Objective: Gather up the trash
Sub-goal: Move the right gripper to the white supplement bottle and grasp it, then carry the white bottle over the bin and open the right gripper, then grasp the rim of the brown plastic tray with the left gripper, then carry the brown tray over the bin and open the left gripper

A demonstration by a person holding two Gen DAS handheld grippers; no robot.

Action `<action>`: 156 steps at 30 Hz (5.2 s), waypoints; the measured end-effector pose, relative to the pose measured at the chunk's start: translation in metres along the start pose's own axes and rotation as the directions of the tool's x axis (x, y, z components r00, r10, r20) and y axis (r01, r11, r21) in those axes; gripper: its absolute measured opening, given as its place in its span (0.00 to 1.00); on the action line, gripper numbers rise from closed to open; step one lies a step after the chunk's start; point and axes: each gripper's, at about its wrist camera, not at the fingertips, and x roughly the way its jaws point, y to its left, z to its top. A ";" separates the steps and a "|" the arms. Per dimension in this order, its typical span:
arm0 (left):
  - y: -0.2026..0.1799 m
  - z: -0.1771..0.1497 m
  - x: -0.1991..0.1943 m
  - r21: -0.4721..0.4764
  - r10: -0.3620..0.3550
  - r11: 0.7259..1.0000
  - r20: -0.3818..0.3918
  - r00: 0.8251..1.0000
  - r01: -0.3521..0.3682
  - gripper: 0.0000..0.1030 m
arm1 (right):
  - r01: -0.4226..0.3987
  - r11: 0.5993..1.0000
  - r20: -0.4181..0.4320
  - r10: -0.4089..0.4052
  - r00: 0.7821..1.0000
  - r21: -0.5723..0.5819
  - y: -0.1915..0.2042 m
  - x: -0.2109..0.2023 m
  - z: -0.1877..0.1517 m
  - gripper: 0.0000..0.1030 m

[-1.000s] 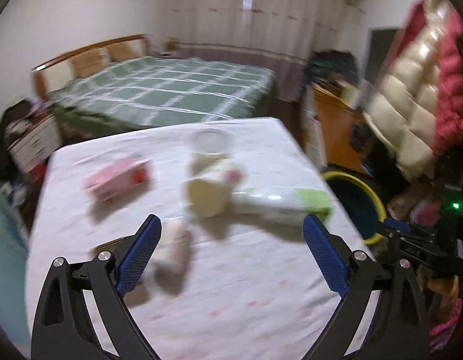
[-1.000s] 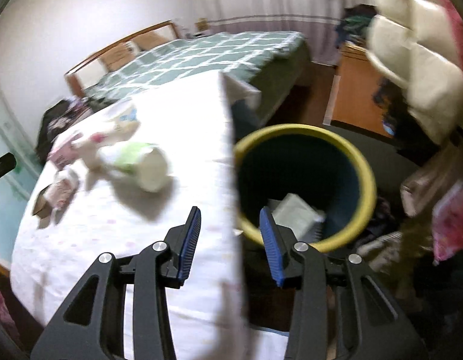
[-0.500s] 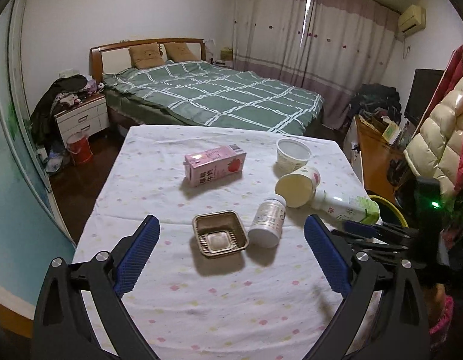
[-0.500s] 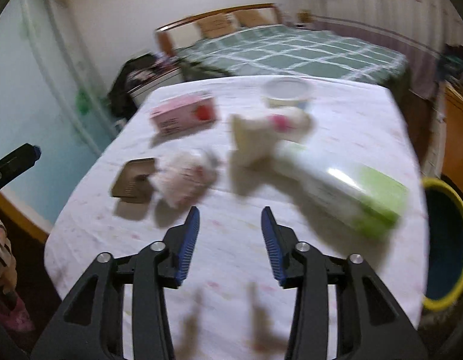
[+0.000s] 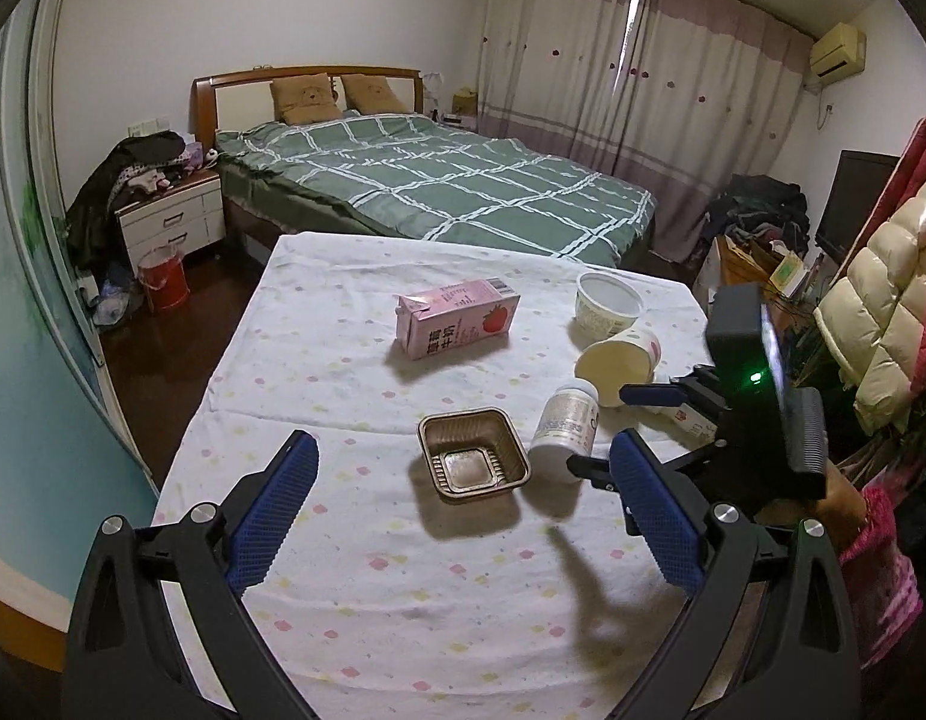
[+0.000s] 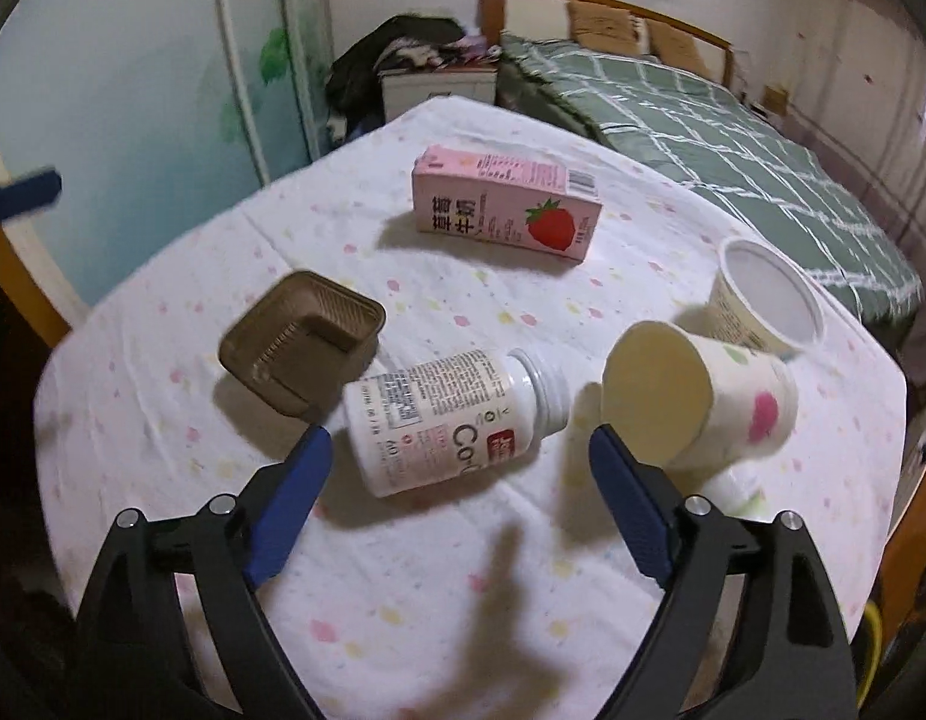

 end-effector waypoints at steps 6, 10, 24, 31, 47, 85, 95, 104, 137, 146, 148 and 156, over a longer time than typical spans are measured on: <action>-0.002 0.001 0.005 0.007 0.003 1.000 -0.009 1.000 -0.003 0.93 | -0.026 0.995 -0.032 0.023 0.999 -0.094 -0.002 0.018 0.008 0.86; -0.003 0.000 0.010 0.009 0.001 1.000 -0.022 1.000 -0.001 0.93 | -0.066 0.991 -0.050 0.061 0.997 -0.114 -0.003 0.031 0.012 0.85; -0.009 -0.003 0.016 0.020 -0.024 0.999 -0.038 0.999 0.025 0.93 | -0.057 0.998 0.037 0.059 0.998 -0.036 0.009 -0.003 -0.007 0.80; -0.020 -0.008 0.015 0.044 -0.048 0.998 -0.042 0.998 0.050 0.93 | -0.012 0.998 0.117 0.004 0.993 0.069 0.003 -0.054 -0.036 0.80; -0.055 -0.017 0.050 0.101 -0.075 0.991 -0.103 0.992 0.086 0.93 | 0.312 0.760 0.067 -0.421 0.905 0.570 -0.138 -0.162 -0.167 0.80; -0.057 -0.018 0.170 0.161 0.034 0.987 -0.308 0.951 0.017 0.60 | 0.448 0.496 -0.198 -0.477 0.856 0.743 -0.206 -0.143 -0.241 0.87; -0.059 -0.018 0.190 0.169 0.075 0.985 -0.347 0.935 -0.017 0.13 | 0.425 0.499 -0.187 -0.458 0.869 0.755 -0.201 -0.144 -0.245 0.87; -0.062 -0.021 0.170 0.173 0.049 0.985 -0.304 0.951 0.004 0.05 | 0.422 0.512 -0.170 -0.467 0.868 0.748 -0.185 -0.154 -0.246 0.87; -0.417 -0.028 0.156 0.467 -0.391 0.678 -0.425 0.817 0.568 0.05 | 0.465 0.374 -0.187 -0.582 0.791 0.803 -0.120 -0.243 -0.342 0.87; -0.458 -0.040 0.212 0.430 -0.351 0.692 -0.502 0.790 0.580 0.05 | 0.457 0.348 -0.195 -0.580 0.791 0.819 -0.123 -0.246 -0.354 0.87; -0.461 -0.042 0.219 0.429 -0.338 0.696 -0.512 0.790 0.576 0.19 | 0.455 0.346 -0.194 -0.580 0.791 0.821 -0.123 -0.247 -0.356 0.87; -0.461 -0.045 0.221 0.424 -0.341 0.703 -0.503 0.794 0.571 0.42 | 0.452 0.337 -0.199 -0.576 0.793 0.826 -0.124 -0.247 -0.359 0.87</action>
